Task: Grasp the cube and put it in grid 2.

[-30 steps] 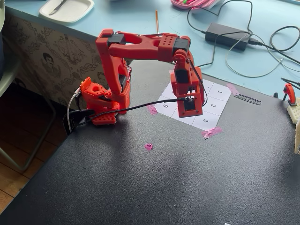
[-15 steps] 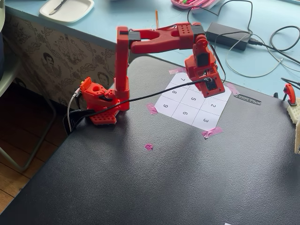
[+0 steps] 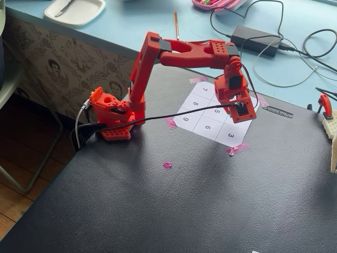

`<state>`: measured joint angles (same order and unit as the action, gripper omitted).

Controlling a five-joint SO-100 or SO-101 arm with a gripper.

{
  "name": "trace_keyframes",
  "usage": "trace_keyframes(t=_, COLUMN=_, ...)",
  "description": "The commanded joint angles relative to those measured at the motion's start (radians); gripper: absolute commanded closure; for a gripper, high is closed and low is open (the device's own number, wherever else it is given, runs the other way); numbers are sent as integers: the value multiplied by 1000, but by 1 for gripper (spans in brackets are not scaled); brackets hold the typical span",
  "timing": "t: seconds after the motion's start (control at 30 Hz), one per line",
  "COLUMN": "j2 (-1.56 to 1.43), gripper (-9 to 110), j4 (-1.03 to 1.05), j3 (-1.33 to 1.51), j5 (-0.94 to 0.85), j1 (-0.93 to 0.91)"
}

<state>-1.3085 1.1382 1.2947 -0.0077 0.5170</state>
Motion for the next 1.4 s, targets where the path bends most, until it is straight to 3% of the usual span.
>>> trace_keyframes(t=0.0, j2=-5, gripper=101, j4=-26, j3=-32, j5=3, j1=-15)
trace_keyframes(t=0.2, j2=35, gripper=100, j4=-67, j3=-14, j5=-5, j1=-14)
trace_keyframes(t=0.67, j2=32, gripper=75, j4=-44, j3=-38, j5=8, j1=15)
trace_keyframes(t=1.0, j2=-144, gripper=83, j4=107, j3=-179, j5=-80, j1=-31)
trace_keyframes(t=1.37, j2=-551, gripper=84, j4=397, j3=-225, j5=-143, j1=-262)
